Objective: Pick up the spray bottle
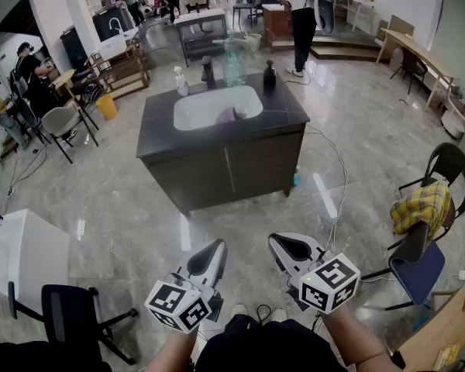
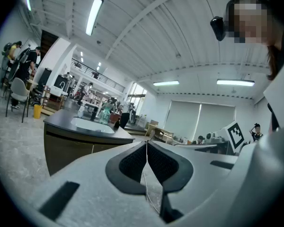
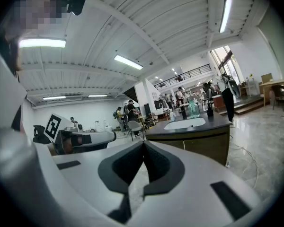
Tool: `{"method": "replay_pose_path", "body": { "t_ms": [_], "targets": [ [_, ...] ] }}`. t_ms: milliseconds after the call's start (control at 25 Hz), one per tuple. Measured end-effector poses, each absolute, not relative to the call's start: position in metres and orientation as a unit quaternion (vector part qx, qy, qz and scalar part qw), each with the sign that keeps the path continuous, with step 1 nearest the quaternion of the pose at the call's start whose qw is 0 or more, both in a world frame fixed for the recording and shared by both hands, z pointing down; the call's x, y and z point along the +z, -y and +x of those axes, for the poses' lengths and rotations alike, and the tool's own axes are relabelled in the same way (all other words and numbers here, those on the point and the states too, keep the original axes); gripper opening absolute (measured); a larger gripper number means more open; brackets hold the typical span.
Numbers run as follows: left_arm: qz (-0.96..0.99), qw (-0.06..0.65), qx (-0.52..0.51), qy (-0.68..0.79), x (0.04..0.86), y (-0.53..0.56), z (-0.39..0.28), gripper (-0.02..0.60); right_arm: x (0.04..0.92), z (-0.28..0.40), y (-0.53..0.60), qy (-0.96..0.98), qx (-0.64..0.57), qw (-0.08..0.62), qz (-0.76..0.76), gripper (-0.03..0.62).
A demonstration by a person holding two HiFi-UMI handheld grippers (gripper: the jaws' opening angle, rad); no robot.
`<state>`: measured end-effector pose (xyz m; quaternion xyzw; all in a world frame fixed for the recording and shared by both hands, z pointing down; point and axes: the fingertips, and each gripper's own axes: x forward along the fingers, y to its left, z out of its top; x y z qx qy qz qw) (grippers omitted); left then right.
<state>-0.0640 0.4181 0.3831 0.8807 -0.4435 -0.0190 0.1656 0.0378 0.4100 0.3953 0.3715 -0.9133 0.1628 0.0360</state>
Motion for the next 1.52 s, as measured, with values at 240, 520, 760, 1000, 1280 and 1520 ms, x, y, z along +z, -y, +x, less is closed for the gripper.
{"method": "replay_pose_path", "body": {
  "t_ms": [240, 520, 760, 1000, 1280, 1520],
  "targets": [
    [0.876, 0.177, -0.017, 0.449, 0.391, -0.419, -0.079, 0.008, 0.405, 0.014, -0.414, 0.917, 0.168, 0.051, 0.359, 0.006],
    [0.872, 0.181, -0.021, 0.454, 0.395, -0.416, -0.104, 0.008, 0.406, -0.006, -0.404, 0.912, 0.187, 0.034, 0.363, 0.006],
    [0.869, 0.189, -0.027, 0.456, 0.399, -0.411, -0.132, 0.008, 0.413, -0.035, -0.399, 0.912, 0.195, 0.045, 0.359, 0.008],
    [0.869, 0.193, -0.031, 0.455, 0.401, -0.399, -0.171, 0.008, 0.417, -0.071, -0.385, 0.907, 0.203, 0.052, 0.364, 0.008],
    [0.877, 0.198, -0.022, 0.438, 0.412, -0.383, -0.192, 0.008, 0.422, -0.093, -0.377, 0.903, 0.202, 0.063, 0.375, 0.008],
    [0.88, 0.203, -0.024, 0.429, 0.414, -0.363, -0.186, 0.008, 0.429, -0.094, -0.353, 0.899, 0.21, 0.067, 0.379, 0.008]
  ]
}}
